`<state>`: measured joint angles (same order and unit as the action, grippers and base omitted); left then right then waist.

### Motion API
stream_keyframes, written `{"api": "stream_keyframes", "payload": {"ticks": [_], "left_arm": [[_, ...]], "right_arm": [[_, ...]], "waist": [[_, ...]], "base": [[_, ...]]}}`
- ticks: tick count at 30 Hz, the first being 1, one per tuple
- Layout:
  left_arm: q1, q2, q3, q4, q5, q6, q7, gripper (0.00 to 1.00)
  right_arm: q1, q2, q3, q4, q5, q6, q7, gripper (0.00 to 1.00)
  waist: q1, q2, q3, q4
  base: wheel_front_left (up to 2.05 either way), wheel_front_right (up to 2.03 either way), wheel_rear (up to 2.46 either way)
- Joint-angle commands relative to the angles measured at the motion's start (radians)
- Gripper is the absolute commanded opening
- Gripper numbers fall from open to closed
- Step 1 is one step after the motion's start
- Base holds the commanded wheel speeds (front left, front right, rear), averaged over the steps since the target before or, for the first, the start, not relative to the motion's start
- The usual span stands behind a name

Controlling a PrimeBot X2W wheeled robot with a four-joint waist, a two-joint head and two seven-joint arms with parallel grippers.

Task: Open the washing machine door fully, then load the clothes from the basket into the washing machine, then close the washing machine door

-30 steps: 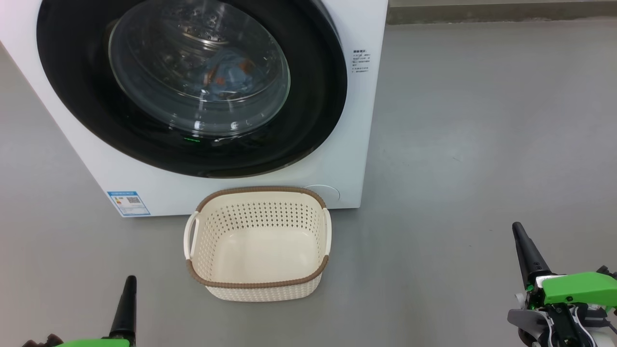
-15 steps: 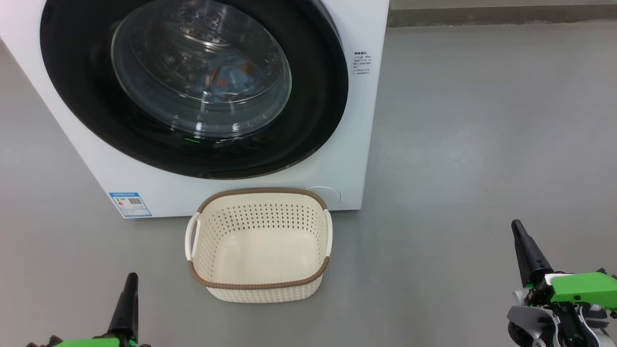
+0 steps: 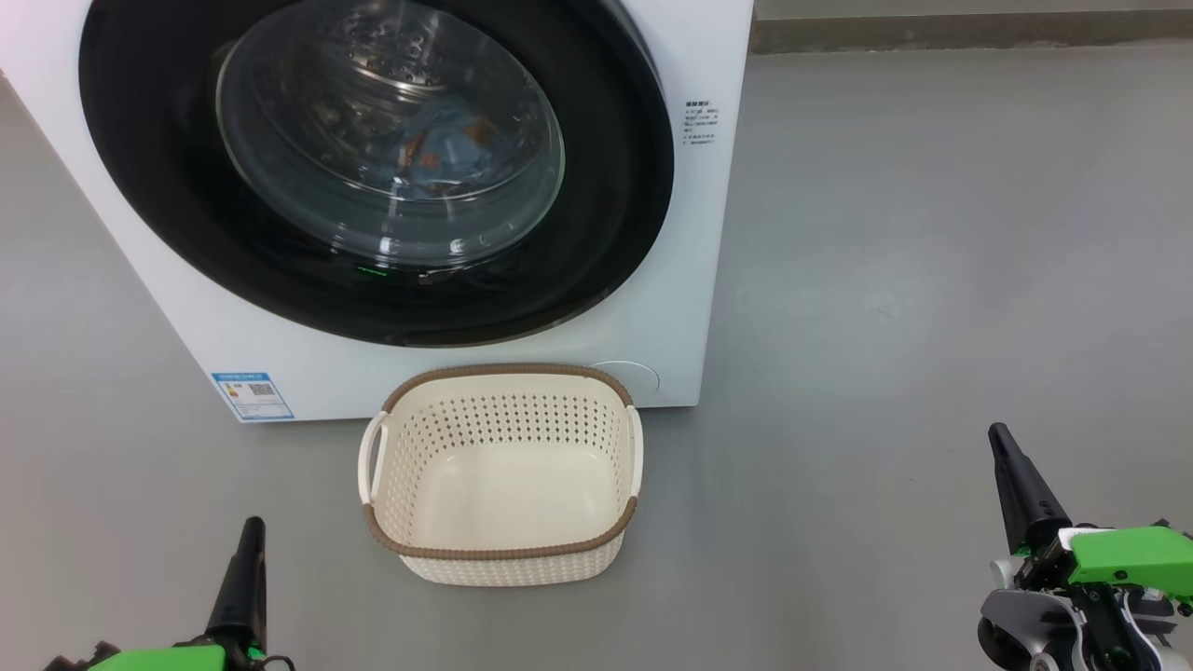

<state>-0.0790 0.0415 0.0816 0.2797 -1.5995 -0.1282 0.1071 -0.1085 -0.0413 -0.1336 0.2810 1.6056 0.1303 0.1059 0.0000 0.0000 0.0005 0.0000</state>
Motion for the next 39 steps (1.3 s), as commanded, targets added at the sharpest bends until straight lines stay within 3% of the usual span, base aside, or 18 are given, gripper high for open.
{"api": "stream_keyframes", "payload": {"ticks": [1,39], "left_arm": [[-0.036,0.009,0.034,-0.029,-0.008,-0.003,0.007,0.0],[-0.036,0.009,0.034,-0.029,-0.008,-0.003,0.007,0.0]], "right_arm": [[-0.007,-0.009,0.018,-0.03,0.001,0.0,0.008,0.0],[-0.007,-0.009,0.018,-0.03,0.001,0.0,0.008,0.0]], "waist": [[0.0,0.0,0.0,0.0],[0.0,0.0,0.0,0.0]], "base": [[0.0,0.0,0.0],[0.0,0.0,0.0]]}}
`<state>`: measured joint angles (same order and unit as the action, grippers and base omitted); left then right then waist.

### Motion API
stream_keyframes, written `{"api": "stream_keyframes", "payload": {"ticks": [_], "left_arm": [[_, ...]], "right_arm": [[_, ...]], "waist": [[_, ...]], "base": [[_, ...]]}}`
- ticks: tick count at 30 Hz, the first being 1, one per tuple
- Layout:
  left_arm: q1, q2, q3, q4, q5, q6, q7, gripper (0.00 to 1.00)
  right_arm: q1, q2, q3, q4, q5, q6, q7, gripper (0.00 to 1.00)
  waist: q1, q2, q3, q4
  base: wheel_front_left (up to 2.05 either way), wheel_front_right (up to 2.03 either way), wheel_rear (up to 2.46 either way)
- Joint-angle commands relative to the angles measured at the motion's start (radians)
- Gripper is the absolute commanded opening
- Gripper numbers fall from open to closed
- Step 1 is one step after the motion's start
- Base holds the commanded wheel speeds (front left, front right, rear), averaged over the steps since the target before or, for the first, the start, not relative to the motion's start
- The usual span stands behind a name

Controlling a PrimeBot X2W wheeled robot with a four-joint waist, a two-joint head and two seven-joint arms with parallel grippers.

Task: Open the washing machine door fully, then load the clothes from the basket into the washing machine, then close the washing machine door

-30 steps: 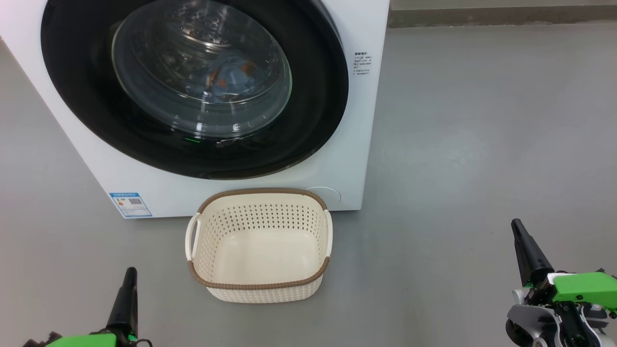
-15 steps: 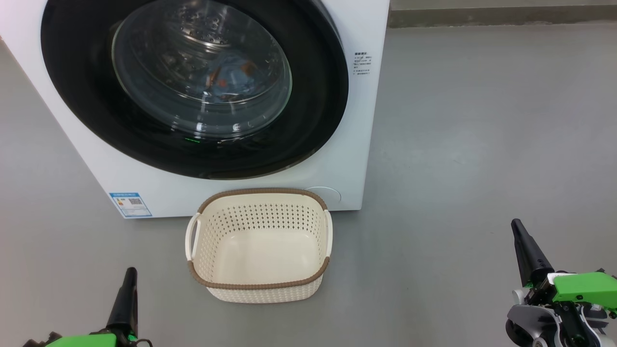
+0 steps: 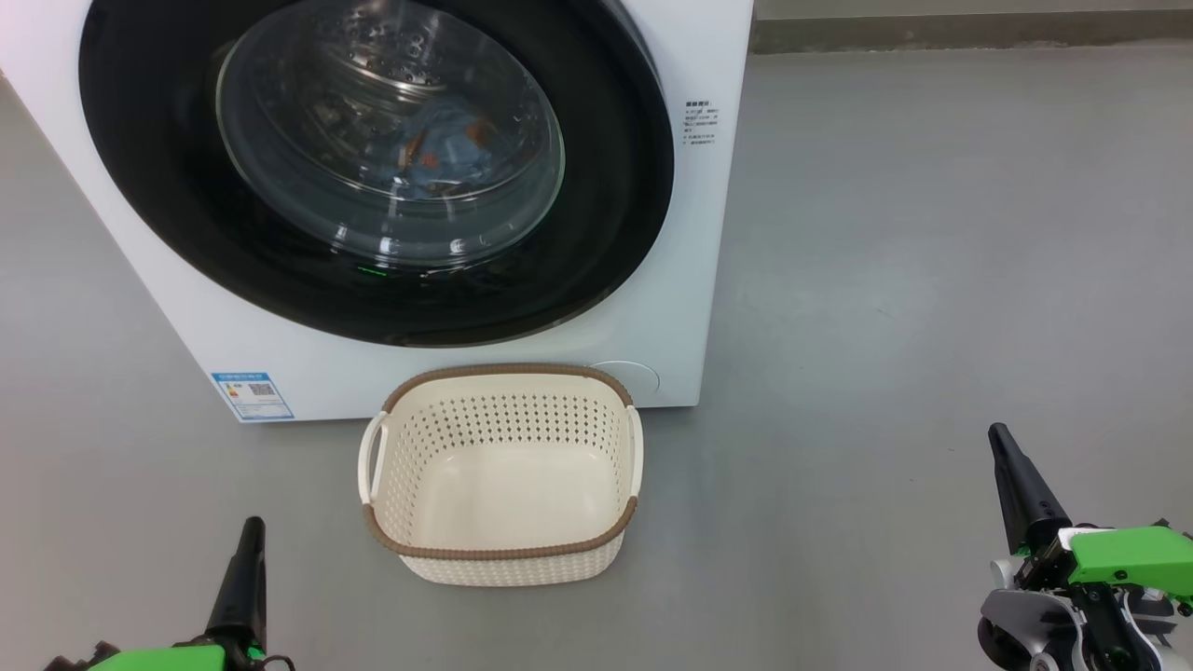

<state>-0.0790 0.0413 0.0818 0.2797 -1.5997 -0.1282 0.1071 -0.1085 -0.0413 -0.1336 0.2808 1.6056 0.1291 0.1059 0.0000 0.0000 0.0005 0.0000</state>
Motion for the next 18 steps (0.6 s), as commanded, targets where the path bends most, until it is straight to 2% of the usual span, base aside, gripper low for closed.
{"api": "stream_keyframes", "payload": {"ticks": [1,18], "left_arm": [[-0.036,0.009,0.034,-0.029,-0.007,-0.003,0.007,0.0],[-0.036,0.009,0.034,-0.029,-0.007,-0.003,0.007,0.0]], "right_arm": [[-0.007,-0.009,0.018,-0.03,0.001,0.002,0.008,0.0],[-0.007,-0.009,0.018,-0.03,0.001,0.002,0.008,0.0]], "waist": [[0.0,0.0,0.0,0.0],[0.0,0.0,0.0,0.0]], "base": [[0.0,0.0,0.0],[0.0,0.0,0.0]]}}
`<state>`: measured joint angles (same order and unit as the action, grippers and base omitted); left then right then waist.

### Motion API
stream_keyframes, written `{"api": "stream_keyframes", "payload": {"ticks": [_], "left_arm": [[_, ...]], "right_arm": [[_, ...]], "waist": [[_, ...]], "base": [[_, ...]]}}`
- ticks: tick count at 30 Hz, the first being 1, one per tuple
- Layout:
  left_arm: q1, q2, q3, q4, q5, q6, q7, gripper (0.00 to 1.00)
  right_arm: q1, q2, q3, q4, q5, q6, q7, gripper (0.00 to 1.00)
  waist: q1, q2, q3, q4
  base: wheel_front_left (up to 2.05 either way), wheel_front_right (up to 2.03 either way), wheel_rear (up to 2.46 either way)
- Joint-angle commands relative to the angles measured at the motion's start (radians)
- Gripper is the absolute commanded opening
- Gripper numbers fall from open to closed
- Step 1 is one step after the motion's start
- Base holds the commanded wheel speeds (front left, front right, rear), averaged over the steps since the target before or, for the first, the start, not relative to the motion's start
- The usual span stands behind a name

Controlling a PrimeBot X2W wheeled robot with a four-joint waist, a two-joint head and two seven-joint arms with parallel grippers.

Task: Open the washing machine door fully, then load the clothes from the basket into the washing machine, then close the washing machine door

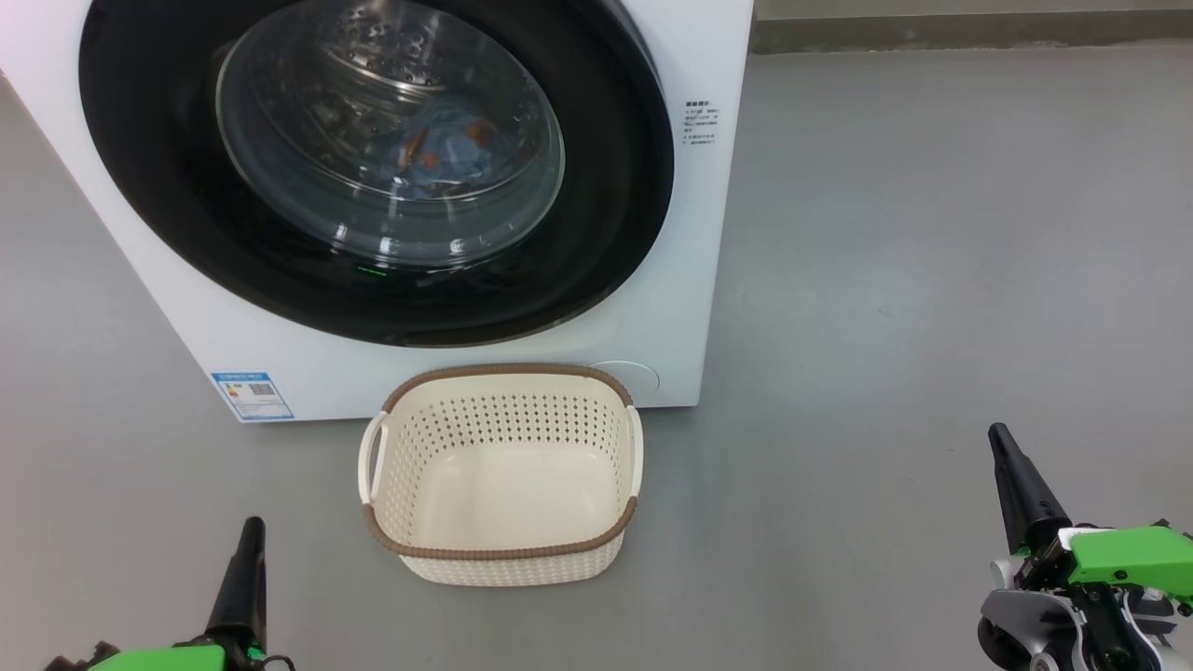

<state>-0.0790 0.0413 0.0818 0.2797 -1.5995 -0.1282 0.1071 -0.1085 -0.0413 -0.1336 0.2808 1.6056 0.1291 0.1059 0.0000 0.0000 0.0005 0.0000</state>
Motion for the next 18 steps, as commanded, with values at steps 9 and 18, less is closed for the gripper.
{"api": "stream_keyframes", "payload": {"ticks": [9,18], "left_arm": [[-0.036,0.009,0.034,-0.029,-0.008,-0.003,0.007,0.0],[-0.036,0.009,0.034,-0.029,-0.008,-0.003,0.007,0.0]], "right_arm": [[-0.007,-0.009,0.018,-0.03,0.001,0.002,0.008,0.0],[-0.007,-0.009,0.018,-0.03,0.001,0.002,0.008,0.0]], "waist": [[0.0,0.0,0.0,0.0],[0.0,0.0,0.0,0.0]], "base": [[0.0,0.0,0.0],[0.0,0.0,0.0]]}}
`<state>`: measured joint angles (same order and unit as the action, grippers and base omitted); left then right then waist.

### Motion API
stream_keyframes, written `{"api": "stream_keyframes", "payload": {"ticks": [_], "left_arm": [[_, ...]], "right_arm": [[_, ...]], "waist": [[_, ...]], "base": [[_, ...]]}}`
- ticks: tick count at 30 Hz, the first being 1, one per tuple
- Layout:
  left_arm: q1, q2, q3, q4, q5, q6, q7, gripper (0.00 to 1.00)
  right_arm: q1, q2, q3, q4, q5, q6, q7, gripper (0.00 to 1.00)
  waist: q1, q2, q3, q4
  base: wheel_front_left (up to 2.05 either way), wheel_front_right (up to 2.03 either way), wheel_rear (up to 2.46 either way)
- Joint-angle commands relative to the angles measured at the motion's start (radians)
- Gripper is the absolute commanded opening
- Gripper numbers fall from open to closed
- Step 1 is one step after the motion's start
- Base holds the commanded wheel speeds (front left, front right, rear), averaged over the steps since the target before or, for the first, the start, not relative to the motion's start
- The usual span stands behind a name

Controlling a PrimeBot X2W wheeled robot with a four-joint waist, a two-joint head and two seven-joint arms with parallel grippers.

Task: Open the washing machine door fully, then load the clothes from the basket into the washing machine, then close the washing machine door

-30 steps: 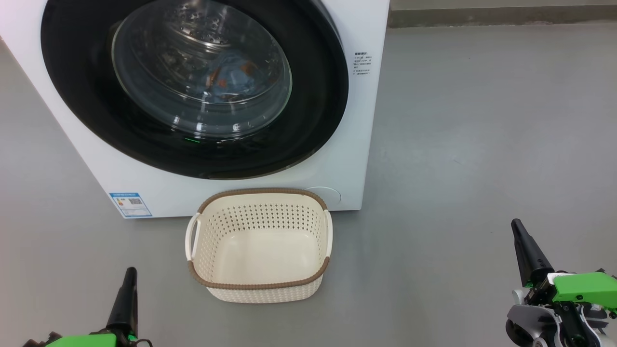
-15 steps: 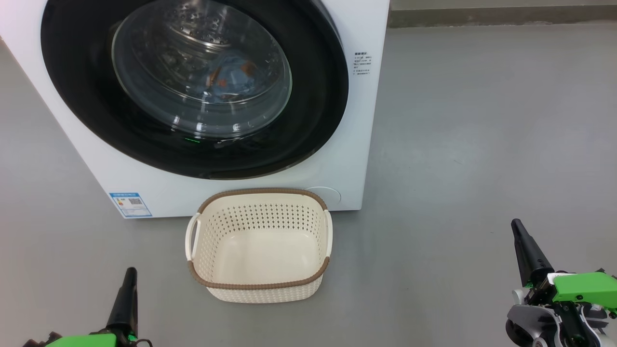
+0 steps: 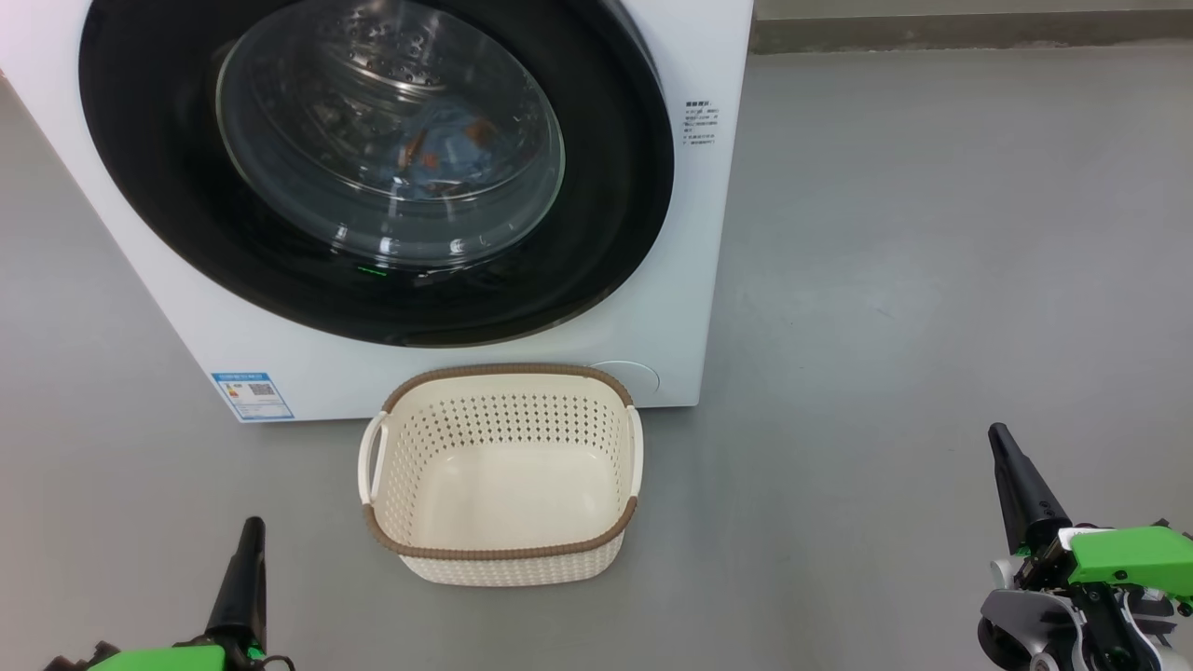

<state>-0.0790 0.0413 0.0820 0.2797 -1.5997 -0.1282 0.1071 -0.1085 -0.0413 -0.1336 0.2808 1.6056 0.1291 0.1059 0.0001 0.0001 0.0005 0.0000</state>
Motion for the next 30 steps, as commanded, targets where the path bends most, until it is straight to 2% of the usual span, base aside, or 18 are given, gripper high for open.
{"api": "stream_keyframes", "payload": {"ticks": [1,30], "left_arm": [[-0.036,0.009,0.034,-0.029,-0.008,-0.003,0.007,0.0],[-0.036,0.009,0.033,-0.029,-0.008,-0.003,0.007,0.0]], "right_arm": [[-0.007,-0.009,0.018,-0.03,0.001,0.002,0.008,0.0],[-0.007,-0.009,0.018,-0.03,0.002,0.002,0.008,0.0]], "waist": [[0.0,-0.0001,0.0,0.0],[0.0,-0.0001,0.0,0.0]], "base": [[0.0,0.0,0.0],[0.0,0.0,0.0]]}}
